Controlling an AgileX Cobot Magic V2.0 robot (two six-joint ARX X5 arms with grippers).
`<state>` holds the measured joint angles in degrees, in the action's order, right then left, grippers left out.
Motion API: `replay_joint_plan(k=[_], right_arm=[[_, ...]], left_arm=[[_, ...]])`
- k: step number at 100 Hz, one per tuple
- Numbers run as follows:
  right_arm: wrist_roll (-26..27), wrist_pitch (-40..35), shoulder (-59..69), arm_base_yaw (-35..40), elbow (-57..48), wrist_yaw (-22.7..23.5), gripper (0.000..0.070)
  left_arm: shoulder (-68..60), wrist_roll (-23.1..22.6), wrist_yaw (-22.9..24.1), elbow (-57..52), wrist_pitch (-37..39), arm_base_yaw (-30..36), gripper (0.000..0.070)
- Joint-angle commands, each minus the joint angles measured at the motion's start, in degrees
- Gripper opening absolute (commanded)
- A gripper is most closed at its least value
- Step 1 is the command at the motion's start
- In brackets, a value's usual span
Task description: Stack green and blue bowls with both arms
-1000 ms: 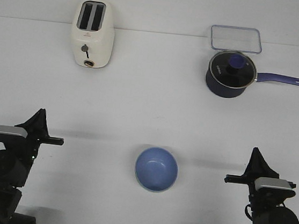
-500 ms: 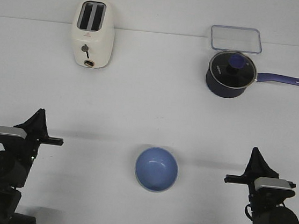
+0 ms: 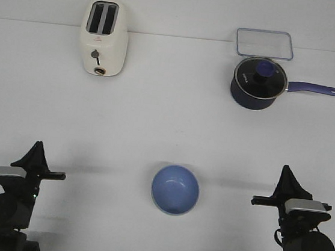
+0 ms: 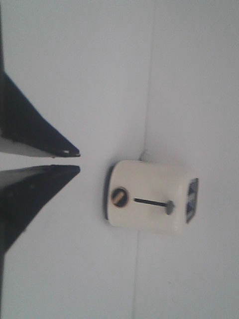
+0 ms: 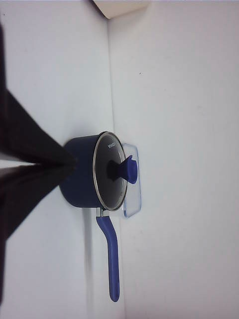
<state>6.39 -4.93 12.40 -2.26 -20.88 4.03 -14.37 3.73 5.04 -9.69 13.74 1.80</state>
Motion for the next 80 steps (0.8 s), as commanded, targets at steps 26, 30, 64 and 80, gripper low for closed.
replay_joint_plan(k=[26, 30, 64, 80], right_arm=[[-0.26, 0.68, -0.04, 0.04, -0.33, -0.20, 0.0000], [-0.26, 0.63, -0.04, 0.04, -0.33, -0.20, 0.0000], [-0.26, 1.88, -0.04, 0.04, -0.35, -0.20, 0.0000], [-0.26, 1.92, -0.04, 0.04, -0.35, -0.20, 0.0000]], left_arm=[[14.21, -1.55, -0.24, 8.37, -3.69, -1.01, 0.0014], [14.21, -1.55, -0.48, 8.81, -3.43, -0.98, 0.0014], [14.12, -1.55, -1.49, 8.90, -3.41, -0.98, 0.0015], [14.12, -1.55, -1.49, 8.90, -3.41, -0.98, 0.0014]])
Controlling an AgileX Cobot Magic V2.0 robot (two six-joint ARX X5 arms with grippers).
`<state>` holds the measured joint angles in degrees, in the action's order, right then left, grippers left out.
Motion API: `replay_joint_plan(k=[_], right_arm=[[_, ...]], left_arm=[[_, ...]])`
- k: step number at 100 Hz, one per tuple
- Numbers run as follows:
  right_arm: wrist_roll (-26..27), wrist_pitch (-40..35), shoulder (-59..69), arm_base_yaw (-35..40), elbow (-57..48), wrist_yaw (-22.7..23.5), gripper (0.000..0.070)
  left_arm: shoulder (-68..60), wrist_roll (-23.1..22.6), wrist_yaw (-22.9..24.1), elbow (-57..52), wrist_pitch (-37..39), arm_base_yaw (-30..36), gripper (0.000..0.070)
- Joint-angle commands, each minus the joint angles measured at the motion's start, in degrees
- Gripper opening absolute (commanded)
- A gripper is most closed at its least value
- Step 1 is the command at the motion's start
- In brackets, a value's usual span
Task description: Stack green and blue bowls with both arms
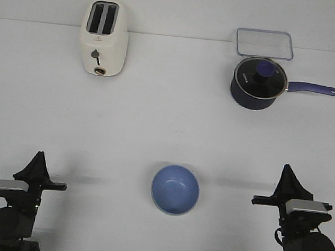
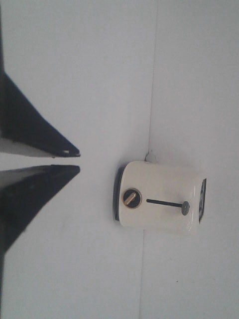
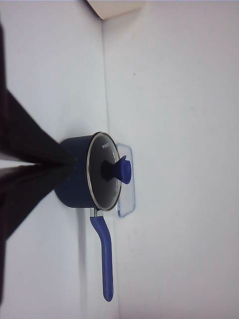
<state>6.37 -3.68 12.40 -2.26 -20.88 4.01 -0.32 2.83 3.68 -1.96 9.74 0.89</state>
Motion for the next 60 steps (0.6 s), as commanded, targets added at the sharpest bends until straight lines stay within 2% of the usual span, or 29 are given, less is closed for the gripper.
replay_joint_plan(k=[1, 15, 36, 47, 60], right_arm=[[-0.24, 0.68, -0.04, 0.04, -0.35, -0.17, 0.0000], [-0.46, -0.13, -1.68, 2.93, -0.52, -2.60, 0.0000], [-0.59, 1.40, -1.97, 4.55, -0.52, -2.58, 0.0000], [-3.89, 1.51, -1.97, 4.48, -0.52, -3.02, 0.0000], [-12.09, 0.02, -2.69, 4.46, 1.92, -2.64, 0.0000]], left_arm=[[0.07, -0.63, -0.13, 1.16, 0.59, -0.07, 0.0014], [0.07, -0.63, -0.11, 1.16, 0.59, -0.09, 0.0015], [0.07, -0.63, -0.13, 1.16, 0.59, -0.09, 0.0015], [0.07, -0.63, -0.13, 1.16, 0.59, -0.07, 0.0014], [0.07, -0.63, -0.13, 1.16, 0.59, -0.09, 0.0015]])
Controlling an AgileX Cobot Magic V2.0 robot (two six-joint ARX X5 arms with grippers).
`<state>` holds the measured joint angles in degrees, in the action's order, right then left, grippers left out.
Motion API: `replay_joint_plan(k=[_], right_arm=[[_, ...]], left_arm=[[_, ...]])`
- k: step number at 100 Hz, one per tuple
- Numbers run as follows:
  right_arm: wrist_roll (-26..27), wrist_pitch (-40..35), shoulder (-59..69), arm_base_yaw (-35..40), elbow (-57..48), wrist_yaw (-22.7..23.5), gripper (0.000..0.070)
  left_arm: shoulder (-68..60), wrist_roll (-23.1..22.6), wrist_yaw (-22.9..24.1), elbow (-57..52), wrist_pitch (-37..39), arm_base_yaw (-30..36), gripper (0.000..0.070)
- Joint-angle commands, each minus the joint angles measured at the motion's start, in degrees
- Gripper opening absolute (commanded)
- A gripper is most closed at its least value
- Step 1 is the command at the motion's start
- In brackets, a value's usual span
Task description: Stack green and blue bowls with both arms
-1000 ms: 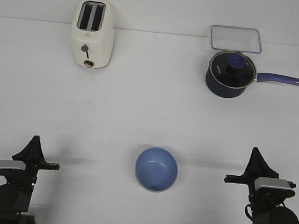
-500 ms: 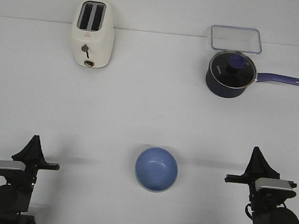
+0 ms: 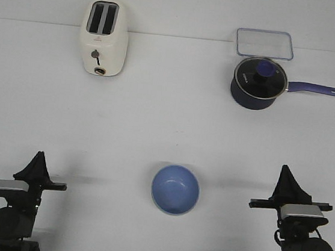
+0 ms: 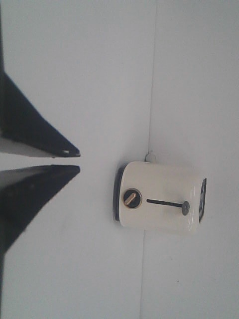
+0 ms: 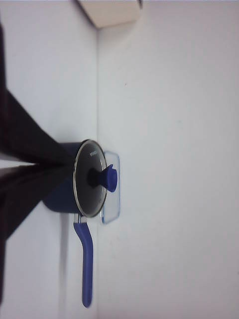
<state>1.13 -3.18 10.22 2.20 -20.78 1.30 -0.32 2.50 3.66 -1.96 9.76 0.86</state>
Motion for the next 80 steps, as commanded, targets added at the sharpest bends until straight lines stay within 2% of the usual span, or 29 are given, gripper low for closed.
replay_joint_plan(k=[1, 11, 23, 37, 80], right_arm=[[-7.58, -0.42, -0.63, 0.00, 2.25, 0.04, 0.0000], [-14.84, -0.02, -3.72, 0.00, 7.21, 0.04, 0.0000], [-18.91, -0.37, -8.68, 0.00, 12.87, -0.52, 0.0000], [-19.26, 0.22, -10.14, 0.00, 17.73, -4.00, 0.0000], [-19.10, 1.60, -10.14, 0.04, 20.02, -2.82, 0.0000]], left_arm=[[0.07, -0.31, -0.11, 1.16, 0.57, -0.07, 0.0014], [0.07, -0.31, -0.11, 1.16, 0.57, -0.07, 0.0014], [0.07, -0.31, -0.11, 1.16, 0.57, -0.07, 0.0014], [0.07, -0.31, -0.11, 1.16, 0.55, -0.04, 0.0014], [0.09, -0.31, -0.11, 1.14, 0.59, -0.04, 0.0015]])
